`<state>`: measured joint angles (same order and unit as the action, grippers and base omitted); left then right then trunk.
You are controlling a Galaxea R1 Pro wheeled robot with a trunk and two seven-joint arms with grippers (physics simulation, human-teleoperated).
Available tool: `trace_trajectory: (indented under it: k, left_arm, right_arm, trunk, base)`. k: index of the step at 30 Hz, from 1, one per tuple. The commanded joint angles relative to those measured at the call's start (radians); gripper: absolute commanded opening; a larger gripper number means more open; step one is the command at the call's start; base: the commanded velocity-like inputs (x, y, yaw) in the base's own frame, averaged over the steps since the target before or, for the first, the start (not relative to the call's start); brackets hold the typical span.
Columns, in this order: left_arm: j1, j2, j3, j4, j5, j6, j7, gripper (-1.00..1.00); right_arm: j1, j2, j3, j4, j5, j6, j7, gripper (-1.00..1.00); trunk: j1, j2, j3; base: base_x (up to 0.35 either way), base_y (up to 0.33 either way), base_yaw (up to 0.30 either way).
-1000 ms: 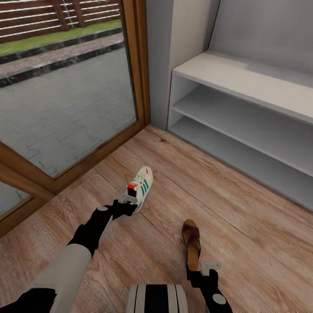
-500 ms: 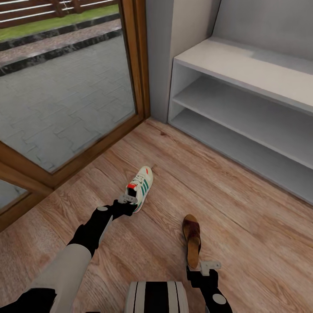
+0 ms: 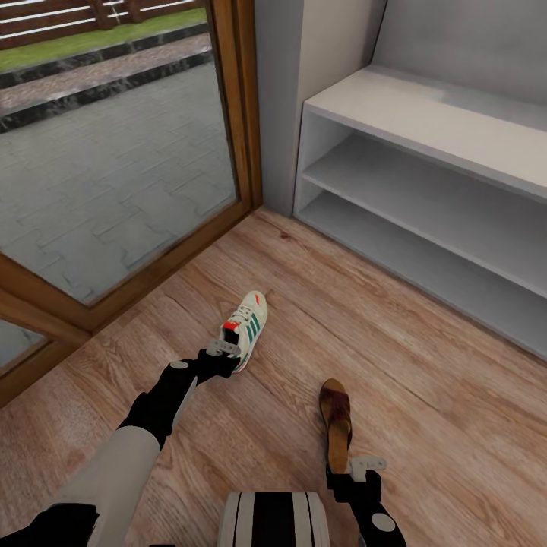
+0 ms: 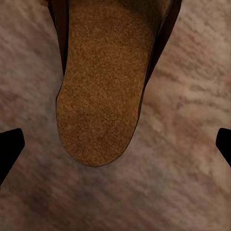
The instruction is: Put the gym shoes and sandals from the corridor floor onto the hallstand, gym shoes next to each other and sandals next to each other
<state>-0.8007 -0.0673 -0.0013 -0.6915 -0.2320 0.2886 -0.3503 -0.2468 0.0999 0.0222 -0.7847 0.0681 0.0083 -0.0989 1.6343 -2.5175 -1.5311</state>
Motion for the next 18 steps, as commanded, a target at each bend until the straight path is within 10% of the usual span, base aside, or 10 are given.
trace_trajectory:
  k: [1, 18]
  left_arm:
    - [0.000, 0.000, 0.001, -0.002, -0.008, 0.004, -0.005, -1.00]
    - [0.000, 0.000, 0.000, -0.002, -0.007, 0.004, -0.006, -1.00]
  right_arm:
    - [0.000, 0.000, 0.002, -0.001, 0.007, 0.001, -0.006, 1.00]
    - [0.000, 0.000, 0.002, -0.004, 0.007, 0.001, -0.007, 1.00]
  trunk:
    - [0.000, 0.000, -0.001]
    - [0.000, 0.000, -0.001]
  base:
    - [0.029, 0.000, 0.000]
    - [0.024, 0.000, 0.000]
